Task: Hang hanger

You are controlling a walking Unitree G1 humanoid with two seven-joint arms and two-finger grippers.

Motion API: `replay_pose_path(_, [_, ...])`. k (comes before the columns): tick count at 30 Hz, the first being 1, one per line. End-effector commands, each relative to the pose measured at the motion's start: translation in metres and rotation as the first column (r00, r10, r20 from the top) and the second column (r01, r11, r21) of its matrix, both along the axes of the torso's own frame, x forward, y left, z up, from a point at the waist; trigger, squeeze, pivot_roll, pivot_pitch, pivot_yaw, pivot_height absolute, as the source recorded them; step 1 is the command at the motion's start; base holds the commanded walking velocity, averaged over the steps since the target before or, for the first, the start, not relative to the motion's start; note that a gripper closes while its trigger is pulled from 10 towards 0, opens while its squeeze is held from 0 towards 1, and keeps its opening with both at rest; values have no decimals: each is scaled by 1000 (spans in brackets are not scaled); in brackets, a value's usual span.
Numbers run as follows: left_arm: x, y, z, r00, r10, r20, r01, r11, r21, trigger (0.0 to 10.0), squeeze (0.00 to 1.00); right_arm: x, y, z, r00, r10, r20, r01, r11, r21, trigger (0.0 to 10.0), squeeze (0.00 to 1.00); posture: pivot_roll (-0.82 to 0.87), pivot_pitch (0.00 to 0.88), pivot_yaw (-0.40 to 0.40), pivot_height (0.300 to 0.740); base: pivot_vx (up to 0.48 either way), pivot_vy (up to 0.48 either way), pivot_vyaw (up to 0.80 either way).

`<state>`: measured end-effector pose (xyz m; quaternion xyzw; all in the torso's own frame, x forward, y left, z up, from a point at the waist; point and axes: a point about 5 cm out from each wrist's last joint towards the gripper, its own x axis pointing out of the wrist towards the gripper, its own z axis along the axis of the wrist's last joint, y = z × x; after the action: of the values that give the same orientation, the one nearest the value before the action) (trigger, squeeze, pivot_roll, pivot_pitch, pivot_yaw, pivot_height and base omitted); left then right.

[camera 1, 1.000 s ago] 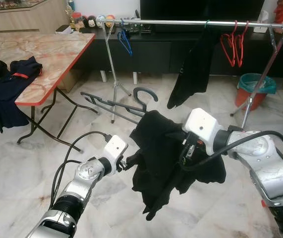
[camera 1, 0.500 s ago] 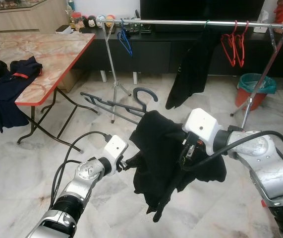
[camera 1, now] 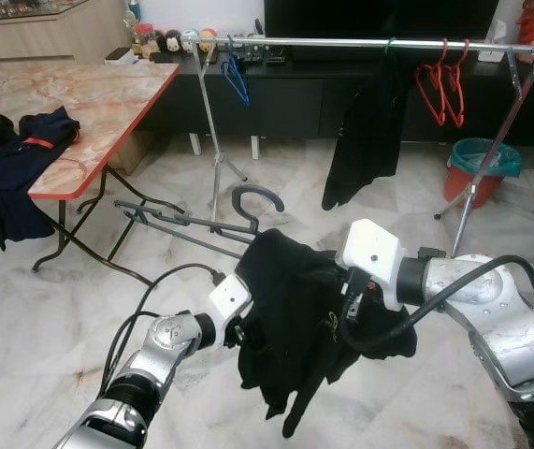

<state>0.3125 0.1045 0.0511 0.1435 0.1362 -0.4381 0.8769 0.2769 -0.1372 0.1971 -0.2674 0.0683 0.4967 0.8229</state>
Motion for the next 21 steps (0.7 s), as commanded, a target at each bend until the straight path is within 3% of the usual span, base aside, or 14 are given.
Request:
replay_pose_path(1, [0, 6, -1, 1000, -8, -2, 8, 1000, 21, 0, 0, -5, 5, 10, 998, 42, 48, -43, 999, 9, 0, 0, -57, 0, 83, 740, 0, 0, 0])
replay_pose_path(21, [-2, 7, -1, 999, -44, -20, 44, 999, 9, 0, 0, -6, 3, 3, 999, 42, 33, -41, 999, -15, 0, 0, -53, 0, 84, 740, 0, 0, 0])
